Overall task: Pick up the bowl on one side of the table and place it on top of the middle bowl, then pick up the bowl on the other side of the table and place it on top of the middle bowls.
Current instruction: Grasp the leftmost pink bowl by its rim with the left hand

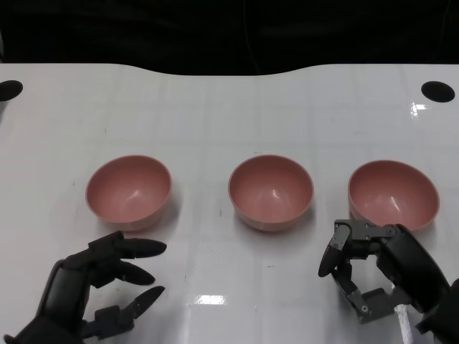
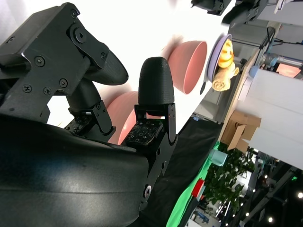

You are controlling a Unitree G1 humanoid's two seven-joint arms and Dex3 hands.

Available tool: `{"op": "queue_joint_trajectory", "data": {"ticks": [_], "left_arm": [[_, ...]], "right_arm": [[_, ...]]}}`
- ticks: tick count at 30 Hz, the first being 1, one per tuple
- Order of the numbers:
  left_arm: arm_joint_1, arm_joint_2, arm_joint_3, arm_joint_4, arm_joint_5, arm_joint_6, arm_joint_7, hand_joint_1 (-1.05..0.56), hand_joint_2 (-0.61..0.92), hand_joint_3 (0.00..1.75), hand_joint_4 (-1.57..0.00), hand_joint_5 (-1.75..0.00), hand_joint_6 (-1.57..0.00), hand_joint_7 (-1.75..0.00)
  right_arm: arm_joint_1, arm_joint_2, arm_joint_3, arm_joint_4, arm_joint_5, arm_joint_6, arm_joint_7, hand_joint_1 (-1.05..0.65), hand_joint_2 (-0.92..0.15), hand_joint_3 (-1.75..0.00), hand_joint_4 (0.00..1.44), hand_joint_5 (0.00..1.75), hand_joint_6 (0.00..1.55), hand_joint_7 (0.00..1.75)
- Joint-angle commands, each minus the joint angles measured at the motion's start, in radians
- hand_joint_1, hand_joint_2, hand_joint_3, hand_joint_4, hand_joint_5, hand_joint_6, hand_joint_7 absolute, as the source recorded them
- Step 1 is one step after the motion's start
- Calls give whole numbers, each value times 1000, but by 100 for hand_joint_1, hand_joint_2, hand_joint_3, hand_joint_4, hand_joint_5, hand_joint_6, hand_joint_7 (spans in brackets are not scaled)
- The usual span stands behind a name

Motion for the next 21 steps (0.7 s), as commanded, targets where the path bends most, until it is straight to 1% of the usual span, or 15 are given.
{"op": "queue_joint_trajectory", "data": {"ticks": [1,2,4,5,6,10,12,14,15,18,21], "left_arm": [[21,42,-9,-105,106,90,48,-29,92,8,-70,-46,-76,-2],[26,50,-14,-138,145,119,60,-33,92,8,-68,-41,-71,-1],[31,68,-25,-192,225,160,89,-35,92,8,-67,-39,-68,0],[32,78,-31,-214,267,174,105,-37,92,7,-69,-31,-65,0],[33,85,-36,-230,297,186,118,-39,92,6,-69,-28,-63,0],[30,120,-73,-334,497,312,153,-43,92,6,-67,-20,-56,0],[13,148,-97,-358,588,360,156,-43,92,6,-64,-15,-49,0],[3,164,-115,-373,636,394,153,-44,92,7,-62,-12,-45,0],[2,168,-120,-377,644,404,154,-44,92,8,-61,-12,-44,0],[-48,194,-161,-380,784,489,163,-48,92,7,-58,-9,-41,0],[-88,195,-193,-360,850,544,178,-49,92,6,-57,-7,-41,0]], "right_arm": [[7,-15,-5,-17,-3,-6,-7,-2,-24,-150,85,173,86,128],[8,-16,-4,-17,-2,-7,-5,-1,-24,-150,84,173,85,127],[10,-15,-4,-17,3,-6,-1,-1,-24,-149,83,172,85,127],[11,-14,-5,-17,6,-4,1,-1,-24,-149,83,172,85,127],[11,-13,-5,-18,8,-2,2,0,-24,-149,83,172,85,127],[13,-12,-4,-22,-2,-4,-8,0,-24,-149,84,172,85,127],[13,-12,-2,-17,1,-10,-2,-1,-24,-150,84,173,85,127],[11,-13,-1,-11,5,-17,4,-3,-25,-149,84,174,84,127],[10,-13,-1,-9,5,-19,4,-3,-25,-148,84,174,84,127],[13,-11,-1,-19,-2,-11,-5,-4,-25,-148,84,174,85,128],[14,-13,-1,-21,-7,-14,-10,-4,-25,-149,85,174,85,128]]}}
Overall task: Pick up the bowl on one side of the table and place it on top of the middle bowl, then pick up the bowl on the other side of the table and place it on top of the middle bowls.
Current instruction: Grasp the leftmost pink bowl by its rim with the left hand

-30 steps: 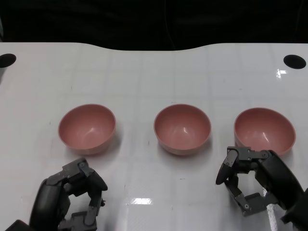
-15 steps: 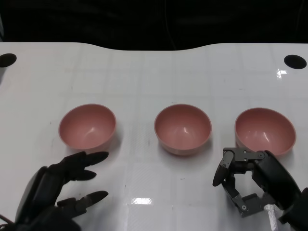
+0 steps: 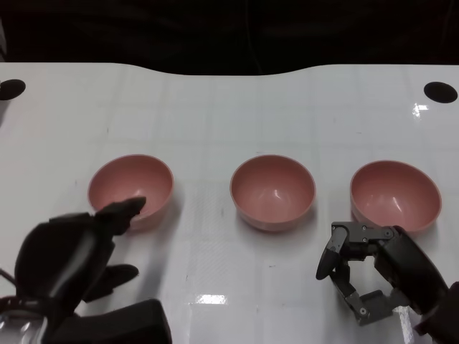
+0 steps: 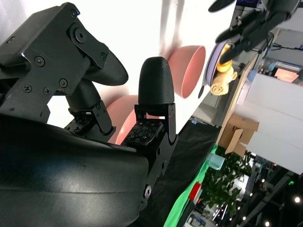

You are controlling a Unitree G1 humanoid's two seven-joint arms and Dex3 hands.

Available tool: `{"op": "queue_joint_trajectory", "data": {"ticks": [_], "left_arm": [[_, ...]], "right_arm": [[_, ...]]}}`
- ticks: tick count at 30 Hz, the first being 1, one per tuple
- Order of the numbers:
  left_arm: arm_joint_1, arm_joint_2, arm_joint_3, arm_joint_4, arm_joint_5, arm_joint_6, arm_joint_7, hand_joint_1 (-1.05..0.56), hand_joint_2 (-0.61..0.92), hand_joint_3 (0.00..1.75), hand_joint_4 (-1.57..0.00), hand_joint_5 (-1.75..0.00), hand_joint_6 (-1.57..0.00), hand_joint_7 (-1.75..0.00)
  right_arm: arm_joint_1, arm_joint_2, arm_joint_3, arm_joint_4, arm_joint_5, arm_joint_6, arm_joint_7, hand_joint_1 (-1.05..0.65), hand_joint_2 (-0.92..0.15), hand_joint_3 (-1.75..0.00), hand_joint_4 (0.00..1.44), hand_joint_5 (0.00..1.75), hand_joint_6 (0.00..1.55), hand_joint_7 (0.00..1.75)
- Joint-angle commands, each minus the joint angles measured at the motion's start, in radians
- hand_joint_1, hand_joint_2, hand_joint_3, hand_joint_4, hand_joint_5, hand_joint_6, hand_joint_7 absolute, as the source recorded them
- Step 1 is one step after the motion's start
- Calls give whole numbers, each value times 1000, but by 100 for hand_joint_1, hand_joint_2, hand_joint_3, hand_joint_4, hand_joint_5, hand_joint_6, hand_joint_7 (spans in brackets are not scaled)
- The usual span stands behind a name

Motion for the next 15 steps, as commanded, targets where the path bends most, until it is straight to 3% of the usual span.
{"op": "queue_joint_trajectory", "data": {"ticks": [1,15], "left_arm": [[-57,14,-39,25,75,64,37,-49,92,5,-57,-7,-41,0],[-274,-2,-198,310,155,250,71,-51,92,6,-54,-4,-36,0]], "right_arm": [[6,-14,-5,-14,-2,-9,-8,-3,-25,-149,85,174,85,128],[10,-16,-2,-18,-14,-11,-18,-4,-24,-151,84,174,85,128]]}}
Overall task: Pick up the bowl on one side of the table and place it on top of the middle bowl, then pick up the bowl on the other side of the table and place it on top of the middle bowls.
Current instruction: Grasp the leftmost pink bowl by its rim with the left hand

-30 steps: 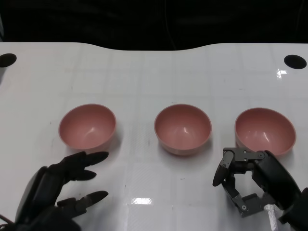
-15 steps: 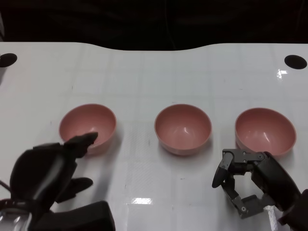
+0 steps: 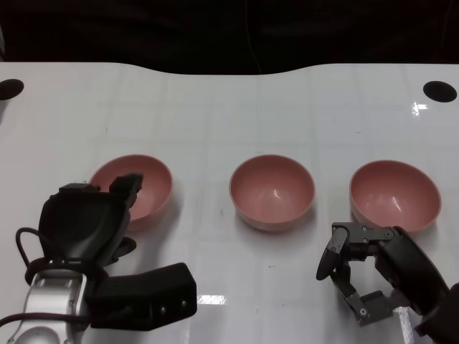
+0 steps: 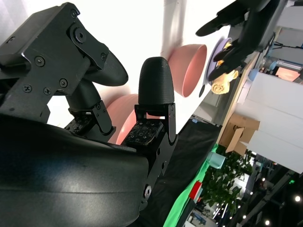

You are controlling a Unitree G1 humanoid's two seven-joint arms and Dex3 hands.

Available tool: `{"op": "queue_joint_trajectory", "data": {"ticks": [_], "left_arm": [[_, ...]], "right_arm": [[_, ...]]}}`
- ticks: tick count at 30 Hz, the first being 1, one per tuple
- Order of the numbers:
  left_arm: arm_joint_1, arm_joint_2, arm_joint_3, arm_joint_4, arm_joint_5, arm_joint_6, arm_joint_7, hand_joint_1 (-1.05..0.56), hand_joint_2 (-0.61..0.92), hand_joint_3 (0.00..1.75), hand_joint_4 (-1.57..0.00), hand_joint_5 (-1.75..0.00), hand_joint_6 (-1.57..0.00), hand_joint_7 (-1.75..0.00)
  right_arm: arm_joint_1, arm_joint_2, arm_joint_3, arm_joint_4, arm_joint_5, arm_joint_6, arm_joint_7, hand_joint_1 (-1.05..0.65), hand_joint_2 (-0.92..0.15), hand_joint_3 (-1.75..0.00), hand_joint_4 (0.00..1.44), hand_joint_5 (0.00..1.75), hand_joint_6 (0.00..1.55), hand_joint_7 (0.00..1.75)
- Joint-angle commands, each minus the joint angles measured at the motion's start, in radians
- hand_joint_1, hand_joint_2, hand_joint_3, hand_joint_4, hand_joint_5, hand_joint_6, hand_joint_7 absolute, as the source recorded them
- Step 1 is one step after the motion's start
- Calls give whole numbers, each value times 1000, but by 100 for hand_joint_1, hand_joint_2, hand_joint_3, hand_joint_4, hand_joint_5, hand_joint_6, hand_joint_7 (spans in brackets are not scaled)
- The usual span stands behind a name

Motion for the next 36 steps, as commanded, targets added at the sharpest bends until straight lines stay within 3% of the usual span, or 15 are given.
{"op": "queue_joint_trajectory", "data": {"ticks": [1,4,8,12,36], "left_arm": [[-50,2,-25,56,-8,39,-8,-51,92,7,-53,-4,-36,0],[-68,5,-44,76,-21,58,-8,-50,92,8,-53,-4,-35,0],[-171,-8,-105,250,-12,88,6,-52,92,8,-60,-7,-40,-2],[-213,-12,-137,307,-27,109,14,-53,92,8,-62,-8,-41,-2],[-267,-20,-222,415,-91,146,33,-55,92,12,-65,-7,-43,-1]], "right_arm": [[6,-15,-3,-13,-6,-7,-10,-4,-24,-151,84,173,85,128],[6,-15,-3,-13,-6,-8,-10,-4,-24,-151,84,173,85,127],[16,-16,0,-34,-14,6,-18,-5,-24,-151,85,173,85,127],[19,-15,0,-40,-11,11,-18,-5,-23,-152,85,172,85,127],[19,-15,-1,-38,-17,6,-22,-6,-25,-150,85,174,86,126]]}}
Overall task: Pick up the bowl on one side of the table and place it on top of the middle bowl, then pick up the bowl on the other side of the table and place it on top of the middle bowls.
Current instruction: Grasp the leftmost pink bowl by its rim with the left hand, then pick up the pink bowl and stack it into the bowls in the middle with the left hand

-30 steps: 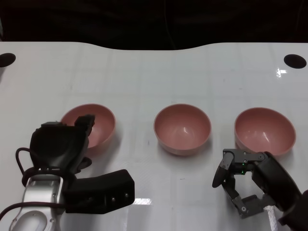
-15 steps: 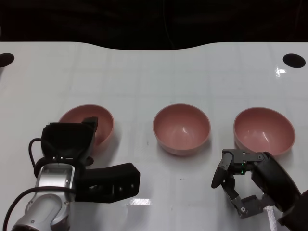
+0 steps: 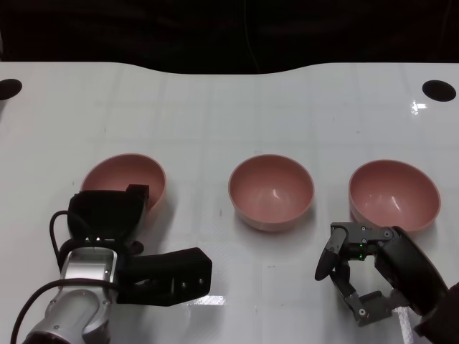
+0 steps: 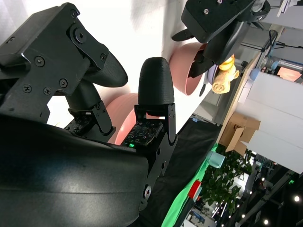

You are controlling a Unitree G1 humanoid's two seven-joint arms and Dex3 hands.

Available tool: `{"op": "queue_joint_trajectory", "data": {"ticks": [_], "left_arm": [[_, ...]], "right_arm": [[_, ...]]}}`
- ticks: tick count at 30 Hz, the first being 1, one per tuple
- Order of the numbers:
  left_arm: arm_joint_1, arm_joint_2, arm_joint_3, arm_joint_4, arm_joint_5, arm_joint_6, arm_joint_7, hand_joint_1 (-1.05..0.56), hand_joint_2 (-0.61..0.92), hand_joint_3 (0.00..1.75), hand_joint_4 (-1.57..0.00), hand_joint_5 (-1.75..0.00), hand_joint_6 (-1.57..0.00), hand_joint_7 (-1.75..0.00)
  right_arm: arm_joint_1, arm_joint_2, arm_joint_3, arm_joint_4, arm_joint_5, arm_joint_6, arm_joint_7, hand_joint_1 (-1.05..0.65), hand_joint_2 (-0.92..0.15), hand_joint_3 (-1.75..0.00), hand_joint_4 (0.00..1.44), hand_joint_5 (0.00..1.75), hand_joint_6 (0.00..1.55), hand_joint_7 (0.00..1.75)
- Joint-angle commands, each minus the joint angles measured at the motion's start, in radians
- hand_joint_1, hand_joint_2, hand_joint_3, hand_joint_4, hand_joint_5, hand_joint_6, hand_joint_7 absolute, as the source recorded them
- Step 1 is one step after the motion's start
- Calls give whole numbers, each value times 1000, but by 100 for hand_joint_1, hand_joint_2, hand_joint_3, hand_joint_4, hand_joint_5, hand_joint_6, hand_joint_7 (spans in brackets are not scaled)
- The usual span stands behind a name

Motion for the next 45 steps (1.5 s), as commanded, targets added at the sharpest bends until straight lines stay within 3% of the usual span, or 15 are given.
{"op": "queue_joint_trajectory", "data": {"ticks": [1,18,19,20,22,23,24,25,27,29,33,39,42,45], "left_arm": [[-23,12,-7,18,-7,15,12,-54,92,13,-65,-7,-43,-1],[-71,-3,-42,156,-63,-36,91,-47,92,16,-76,-10,-53,-4],[-79,-2,-42,175,-71,-52,109,-41,92,18,-86,-18,-69,-10],[-85,-1,-42,192,-79,-67,126,-37,92,19,-81,-75,-90,-13],[-93,1,-37,223,-92,-104,179,-34,92,19,-75,-140,-107,-15],[-95,0,-35,234,-99,-115,196,-32,92,22,-78,-161,-113,-18],[-98,0,-34,242,-105,-123,210,-31,92,24,-79,-167,-115,-19],[-99,1,-33,247,-111,-132,224,-30,92,25,-80,-171,-116,-20],[-102,3,-34,256,-120,-143,242,-28,92,28,-80,-174,-93,-77],[-104,5,-35,255,-126,-145,246,-28,92,27,-79,-174,-83,-98],[-105,8,-38,254,-136,-146,248,-27,92,25,-77,-175,-80,-102],[-79,39,-34,142,-130,-152,278,-31,92,15,-79,-175,-88,-75],[-69,49,-36,98,-116,-145,295,-32,92,10,-79,-175,-85,-93],[-59,59,-32,36,-106,-144,303,-30,92,9,-79,-175,-83,-99]], "right_arm": [[9,-14,-3,-10,5,-2,-4,-6,-25,-150,85,174,86,126],[13,-15,-3,-17,-1,-5,-9,-7,-24,-151,86,174,86,127],[13,-15,-3,-17,-4,-5,-10,-7,-24,-151,85,174,86,127],[13,-15,-2,-17,-6,-5,-11,-7,-24,-151,85,174,86,127],[11,-15,-2,-14,-6,-9,-11,-8,-24,-151,85,173,86,127],[10,-15,-2,-11,-5,-12,-10,-8,-24,-151,85,173,86,127],[9,-14,-2,-9,-3,-14,-9,-8,-24,-151,86,173,86,127],[7,-14,-2,-6,-2,-16,-8,-8,-24,-151,86,173,86,127],[6,-14,-2,-2,-2,-18,-8,-9,-23,-151,86,173,86,127],[7,-14,-2,-3,-2,-18,-8,-10,-24,-151,86,172,86,127],[7,-14,-2,-4,-3,-17,-9,-10,-24,-150,86,171,86,127],[10,-15,0,-14,-10,-12,-13,-11,-24,-150,86,172,86,127],[7,-14,0,-7,-9,-18,-14,-10,-25,-149,86,172,86,127],[4,-12,1,-1,-5,-20,-10,-8,-25,-149,86,172,85,127]]}}
